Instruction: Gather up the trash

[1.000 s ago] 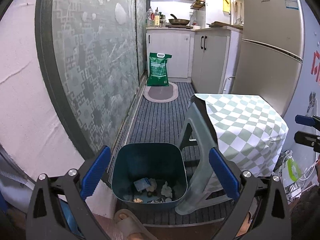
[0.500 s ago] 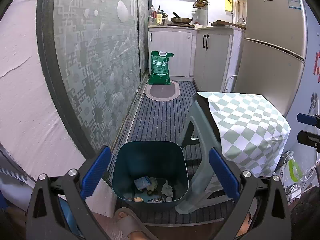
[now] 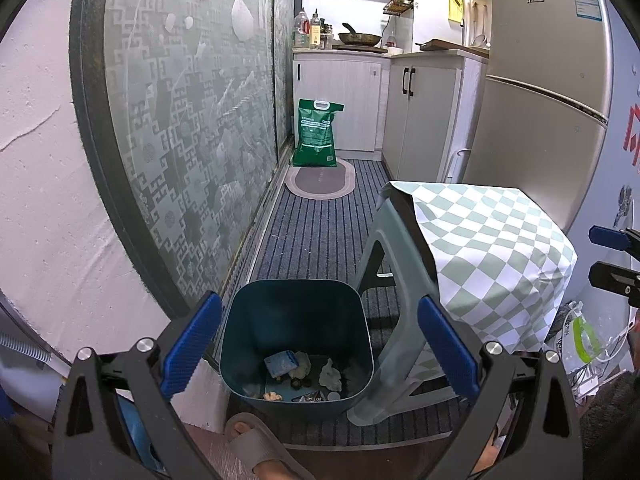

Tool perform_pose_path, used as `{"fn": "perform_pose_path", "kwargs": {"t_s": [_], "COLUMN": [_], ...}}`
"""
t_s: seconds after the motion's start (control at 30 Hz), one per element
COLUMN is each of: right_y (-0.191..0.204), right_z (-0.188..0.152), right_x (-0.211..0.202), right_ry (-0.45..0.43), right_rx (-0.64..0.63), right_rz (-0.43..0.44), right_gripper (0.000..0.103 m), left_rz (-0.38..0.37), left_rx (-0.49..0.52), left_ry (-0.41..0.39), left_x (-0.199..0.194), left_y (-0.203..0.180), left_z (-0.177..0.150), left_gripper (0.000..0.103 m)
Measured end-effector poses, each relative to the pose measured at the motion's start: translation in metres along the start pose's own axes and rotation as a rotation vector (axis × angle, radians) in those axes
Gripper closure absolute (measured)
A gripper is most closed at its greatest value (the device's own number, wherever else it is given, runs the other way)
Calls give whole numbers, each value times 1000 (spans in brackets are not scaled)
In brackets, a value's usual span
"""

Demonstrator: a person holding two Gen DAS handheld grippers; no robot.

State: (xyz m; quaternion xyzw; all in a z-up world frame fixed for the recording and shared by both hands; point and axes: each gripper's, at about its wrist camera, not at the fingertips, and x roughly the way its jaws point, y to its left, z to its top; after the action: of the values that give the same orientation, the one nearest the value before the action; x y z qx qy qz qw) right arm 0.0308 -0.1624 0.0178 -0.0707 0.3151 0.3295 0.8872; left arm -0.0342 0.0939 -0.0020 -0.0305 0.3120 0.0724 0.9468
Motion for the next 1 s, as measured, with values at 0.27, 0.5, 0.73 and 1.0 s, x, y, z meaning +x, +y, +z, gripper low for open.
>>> {"fn": "perform_pose_path", "kwargs": {"t_s": [0.27, 0.5, 0.73, 1.0], "right_y": [0, 0, 1, 1], "right_z": [0, 0, 0, 0], "right_x": [0, 0, 0, 0], "right_ry": [1, 0, 0, 0], "right_rx": [-3, -2, -3, -1], "right_rz": [1, 3, 2, 6], "right_gripper": [4, 3, 4, 4], "left_rz": [1, 1, -2, 0], "left_rx": [0, 1, 6, 5], "left_ry": [0, 1, 1, 1], "left_x": [0, 0, 1, 0], "left_y": [0, 0, 0, -1], "left_z": [0, -1, -2, -2], "left_gripper": [3, 3, 3, 3]}}
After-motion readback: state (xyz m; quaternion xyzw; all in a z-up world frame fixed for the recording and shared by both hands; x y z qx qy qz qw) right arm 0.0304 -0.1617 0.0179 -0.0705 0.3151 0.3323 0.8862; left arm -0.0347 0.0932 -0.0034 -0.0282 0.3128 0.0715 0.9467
